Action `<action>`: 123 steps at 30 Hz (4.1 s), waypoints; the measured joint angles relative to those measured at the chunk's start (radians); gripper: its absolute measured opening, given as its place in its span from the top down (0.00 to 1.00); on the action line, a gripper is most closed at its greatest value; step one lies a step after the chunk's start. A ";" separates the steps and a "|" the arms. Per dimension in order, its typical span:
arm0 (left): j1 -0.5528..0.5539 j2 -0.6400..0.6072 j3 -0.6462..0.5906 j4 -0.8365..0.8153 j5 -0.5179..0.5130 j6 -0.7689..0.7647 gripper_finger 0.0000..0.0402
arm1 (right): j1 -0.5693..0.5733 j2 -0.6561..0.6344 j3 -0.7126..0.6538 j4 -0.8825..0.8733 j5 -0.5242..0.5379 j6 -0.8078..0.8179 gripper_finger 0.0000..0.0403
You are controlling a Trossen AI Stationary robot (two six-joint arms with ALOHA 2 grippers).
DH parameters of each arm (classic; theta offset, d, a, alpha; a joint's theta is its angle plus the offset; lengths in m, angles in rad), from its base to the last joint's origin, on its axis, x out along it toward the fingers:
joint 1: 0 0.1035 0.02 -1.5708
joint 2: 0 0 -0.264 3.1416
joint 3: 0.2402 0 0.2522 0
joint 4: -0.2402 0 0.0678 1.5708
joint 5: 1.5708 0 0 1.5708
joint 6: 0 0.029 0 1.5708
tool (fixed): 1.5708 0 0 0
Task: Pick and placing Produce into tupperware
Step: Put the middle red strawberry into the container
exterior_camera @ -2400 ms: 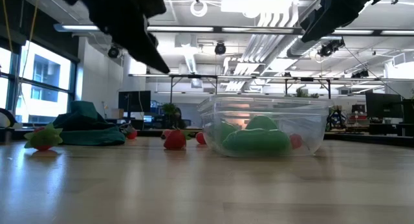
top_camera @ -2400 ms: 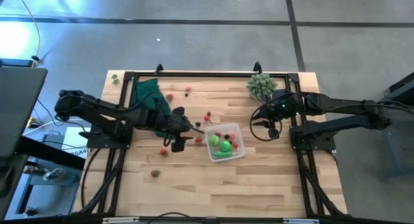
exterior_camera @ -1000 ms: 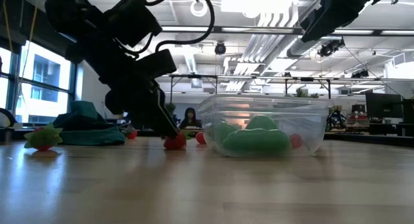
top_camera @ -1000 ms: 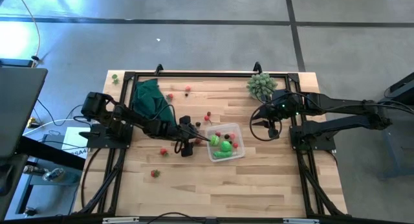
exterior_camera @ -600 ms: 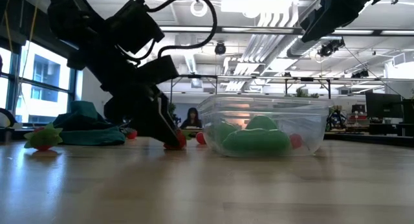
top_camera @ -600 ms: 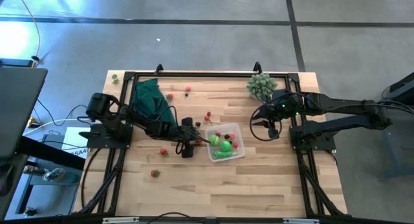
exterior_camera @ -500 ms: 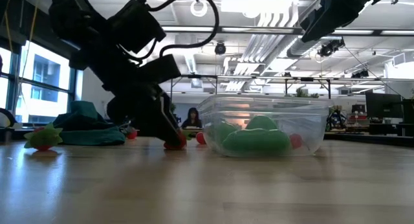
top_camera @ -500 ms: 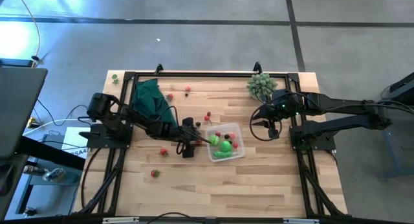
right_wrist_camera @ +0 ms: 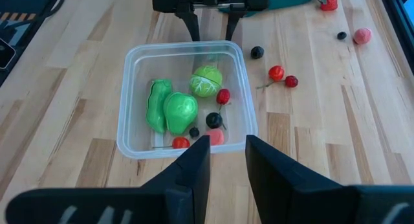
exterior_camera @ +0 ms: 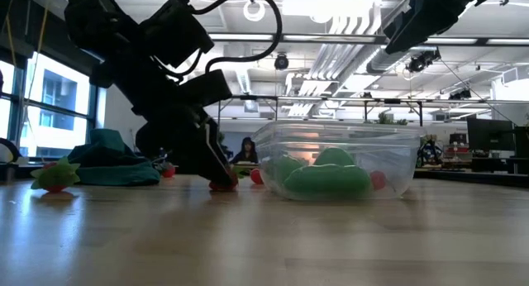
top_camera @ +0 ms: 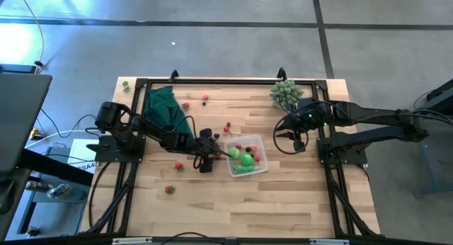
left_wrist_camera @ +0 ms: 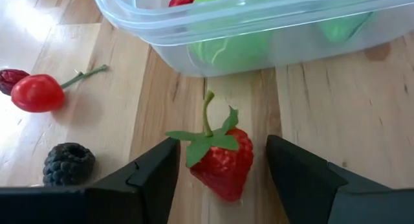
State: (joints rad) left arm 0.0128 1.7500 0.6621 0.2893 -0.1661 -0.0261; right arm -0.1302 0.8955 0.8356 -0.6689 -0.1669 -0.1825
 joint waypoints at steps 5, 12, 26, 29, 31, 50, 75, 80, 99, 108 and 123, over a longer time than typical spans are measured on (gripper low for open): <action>0.000 0.000 0.000 0.000 0.002 -0.005 0.53 | 0.000 0.000 0.000 0.000 0.000 0.000 0.78; 0.000 0.000 0.000 0.000 0.002 -0.005 0.60 | 0.000 0.000 0.000 0.000 0.000 0.000 0.78; 0.000 -0.001 0.000 0.001 0.002 -0.008 0.63 | 0.000 0.000 0.000 0.000 0.000 0.000 0.78; 0.000 -0.001 0.000 0.006 0.002 -0.009 0.63 | 0.000 0.000 0.000 0.000 0.000 0.000 0.78; 0.000 -0.008 0.000 0.008 0.002 -0.009 0.63 | 0.000 0.000 0.000 0.000 0.000 0.000 0.78; 0.001 -0.246 0.008 -0.006 -0.142 0.069 0.63 | 0.000 0.000 0.000 0.000 0.000 0.000 0.78; 0.092 0.205 0.801 -0.687 0.180 0.355 0.63 | 0.000 0.000 0.000 0.000 0.000 0.000 0.78; 0.092 0.267 0.872 -0.754 0.182 0.355 0.63 | 0.000 0.000 0.000 0.000 0.000 0.000 0.78; 0.063 0.348 0.980 -1.028 0.224 0.343 0.63 | 0.000 0.000 0.000 0.000 0.000 0.000 0.78; 0.043 0.348 0.980 -1.063 0.231 0.332 0.63 | 0.000 0.000 0.000 0.000 0.000 0.000 0.78; 0.046 0.347 0.980 -1.049 0.264 0.309 0.63 | 0.000 0.000 0.000 0.000 0.000 0.000 0.78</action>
State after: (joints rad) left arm 0.0586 2.0972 1.6421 -0.7593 0.0978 0.2825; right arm -0.1303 0.8955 0.8356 -0.6689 -0.1666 -0.1828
